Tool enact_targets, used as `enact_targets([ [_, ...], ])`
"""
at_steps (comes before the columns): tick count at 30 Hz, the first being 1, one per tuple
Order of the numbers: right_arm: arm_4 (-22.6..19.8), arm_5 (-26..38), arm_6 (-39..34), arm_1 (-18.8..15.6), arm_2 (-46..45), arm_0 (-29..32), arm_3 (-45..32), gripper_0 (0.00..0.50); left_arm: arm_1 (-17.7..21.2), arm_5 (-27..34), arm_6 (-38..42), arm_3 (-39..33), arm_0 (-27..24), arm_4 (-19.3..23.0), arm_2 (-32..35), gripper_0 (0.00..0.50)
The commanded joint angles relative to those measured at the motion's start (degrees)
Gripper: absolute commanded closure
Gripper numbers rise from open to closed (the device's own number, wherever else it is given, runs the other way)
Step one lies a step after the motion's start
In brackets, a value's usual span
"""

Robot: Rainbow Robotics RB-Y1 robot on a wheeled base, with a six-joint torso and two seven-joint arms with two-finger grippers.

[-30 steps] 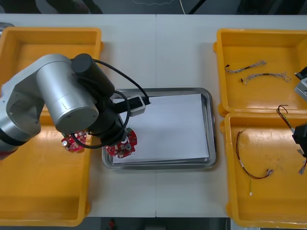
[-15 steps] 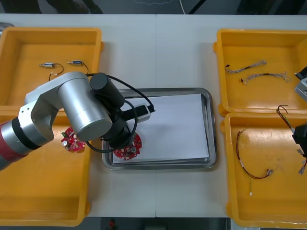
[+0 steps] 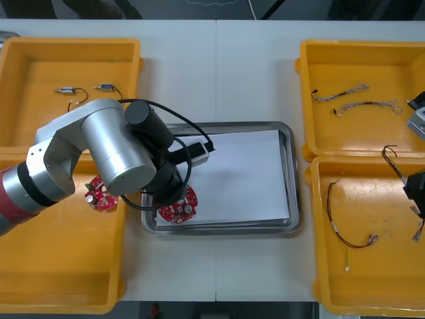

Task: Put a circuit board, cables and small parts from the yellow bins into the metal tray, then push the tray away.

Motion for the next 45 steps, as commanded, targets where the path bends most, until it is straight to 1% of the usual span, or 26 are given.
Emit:
enact_targets([
  [1, -1.53, 0.19, -0.44, -2.20, 3.30, -4.43, -1.51, 0.500, -0.96, 4.62, 6.84, -4.18, -2.42, 0.78, 3.46, 0.000],
  [6, -1.27, 0.19, -0.44, -2.20, 8.75, -9.18, -1.51, 0.500, -0.78, 11.21, 7.89, -8.31, -2.42, 1.75, 8.12, 0.000],
  [9, -0.92, 0.19, -0.44, -2.20, 13.23, -13.40, -1.60, 0.500, -0.69, 15.51, 8.60, -10.33, -2.25, 2.36, 11.38, 0.000],
  [12, 0.67, 0.19, -0.44, -2.03, 20.62, -19.81, -1.51, 0.500, -0.69, 20.70, 9.47, -12.35, -2.33, 2.62, 15.59, 0.000],
  [13, 1.02, 0.19, -0.44, -1.76, 21.93, -20.96, -1.51, 0.500, -0.69, 21.58, 9.65, -12.62, -2.25, 2.62, 16.47, 0.000],
  [15, 2.60, 0.19, -0.35, -0.45, 26.86, -24.73, -1.43, 0.500, -0.69, 24.74, 10.00, -12.88, -2.25, 3.33, 20.34, 0.000],
  [16, 3.04, 0.19, -0.35, -0.09, 28.00, -25.61, -1.34, 0.500, -0.69, 25.53, 10.09, -12.79, -2.25, 3.59, 21.39, 0.000],
  [19, 5.15, 0.19, 0.26, 3.33, 33.80, -30.01, -0.55, 0.500, -0.69, 29.19, 10.44, -12.62, -2.16, 3.50, 26.58, 0.000],
  [20, 5.50, 0.19, 0.35, 3.95, 34.77, -30.54, -0.28, 0.500, -0.60, 29.19, 10.53, -12.62, -2.16, 3.33, 27.37, 0.000],
  [22, 6.56, 0.19, 1.23, 6.32, 38.90, -33.44, 1.12, 0.500, -0.25, 29.19, 10.62, -12.44, -2.16, 2.01, 29.92, 0.000],
  [25, 7.87, 0.19, 2.81, 8.43, 43.12, -35.90, 2.53, 0.500, 0.36, 29.19, 10.71, -11.30, -2.16, 0.95, 32.03, 0.000],
  [27, 10.51, -0.04, 7.20, 10.10, 46.81, -37.39, 3.67, 0.500, 0.80, 29.19, 10.35, -9.10, -2.16, 0.25, 34.14, 0.000],
  [29, 12.36, -1.18, 10.46, 11.07, 49.44, -38.18, 4.64, 0.500, 1.24, 29.19, 9.74, -6.99, -2.16, -0.10, 35.81, 0.000],
  [32, 15.34, -3.29, 15.73, 12.56, 53.84, -39.50, 6.66, 0.500, 1.77, 29.19, 6.84, -2.77, -2.16, -1.24, 38.36, 0.000],
  [36, 19.12, -5.40, 19.95, 13.70, 58.06, -40.64, 8.68, 0.500, 2.74, 29.14, 4.29, 1.18, -2.25, -2.56, 40.47, 0.000],
  [38, 22.02, -6.72, 22.15, 14.50, 60.61, -41.17, 10.18, 0.500, 3.44, 27.73, 4.29, 3.64, -2.25, -2.91, 42.14, 0.000],
  [40, 23.25, -7.51, 23.46, 14.85, 61.84, -41.26, 11.14, 0.500, 3.70, 26.94, 4.29, 4.79, -2.25, -3.26, 42.84, 0.000],
  [41, 24.92, -8.83, 25.05, 15.29, 63.59, -41.43, 12.73, 0.500, 3.79, 25.97, 4.46, 6.54, -2.25, -4.14, 44.25, 0.000],
  [43, 26.07, -10.58, 26.28, 15.55, 65.35, -41.52, 15.01, 0.500, 3.79, 24.66, 4.73, 8.30, -2.33, -5.46, 45.48, 0.000],
  [45, 26.33, -12.25, 26.54, 15.73, 66.76, -41.52, 17.21, 0.500, 3.79, 23.69, 5.08, 9.97, -2.51, -6.52, 46.36, 0.000],
])
